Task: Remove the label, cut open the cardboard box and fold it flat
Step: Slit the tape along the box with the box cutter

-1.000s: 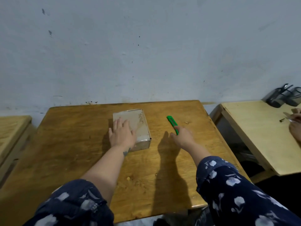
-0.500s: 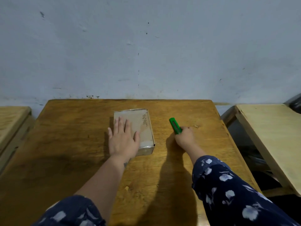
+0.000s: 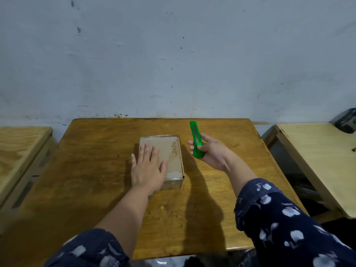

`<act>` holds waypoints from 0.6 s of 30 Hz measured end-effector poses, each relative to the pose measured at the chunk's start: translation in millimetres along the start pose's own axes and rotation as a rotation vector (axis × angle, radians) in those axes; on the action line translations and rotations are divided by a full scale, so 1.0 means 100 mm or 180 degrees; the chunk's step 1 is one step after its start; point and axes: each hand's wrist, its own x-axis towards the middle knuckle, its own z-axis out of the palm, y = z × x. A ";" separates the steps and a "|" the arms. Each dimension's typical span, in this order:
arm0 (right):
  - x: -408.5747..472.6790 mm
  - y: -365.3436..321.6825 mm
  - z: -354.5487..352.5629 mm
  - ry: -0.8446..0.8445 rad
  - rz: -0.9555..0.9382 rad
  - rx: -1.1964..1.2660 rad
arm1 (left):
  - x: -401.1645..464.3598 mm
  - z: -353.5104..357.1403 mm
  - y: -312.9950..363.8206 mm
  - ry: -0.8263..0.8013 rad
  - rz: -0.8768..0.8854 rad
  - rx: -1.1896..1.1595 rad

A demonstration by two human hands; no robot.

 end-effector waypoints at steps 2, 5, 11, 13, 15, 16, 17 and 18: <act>-0.07 0.07 0.06 0.0073 -0.0094 0.0082 | -0.08 -0.01 -0.05 0.0002 0.0001 0.0006; -0.15 0.19 0.15 0.0220 -0.0231 0.0172 | -0.19 -0.04 -0.10 -0.0012 0.0011 -0.0032; -0.23 0.37 0.31 0.0678 -0.0454 -0.0204 | -0.33 -0.03 -0.17 0.0009 0.0017 -0.0090; -0.24 0.41 0.37 0.0783 -0.0446 -0.0305 | -0.36 -0.03 -0.19 0.0025 0.0028 -0.0101; -0.24 0.42 0.42 0.0851 -0.0380 -0.0399 | -0.38 -0.03 -0.21 0.0012 0.0054 -0.0124; -0.24 0.42 0.44 0.0863 -0.0361 -0.0469 | -0.39 -0.03 -0.21 0.0003 0.0060 -0.0137; -0.25 0.42 0.47 0.0870 -0.0361 -0.0537 | -0.39 -0.03 -0.21 0.0002 0.0059 -0.0145; -0.25 0.43 0.49 0.0865 -0.0375 -0.0605 | -0.40 -0.03 -0.21 0.0010 0.0051 -0.0150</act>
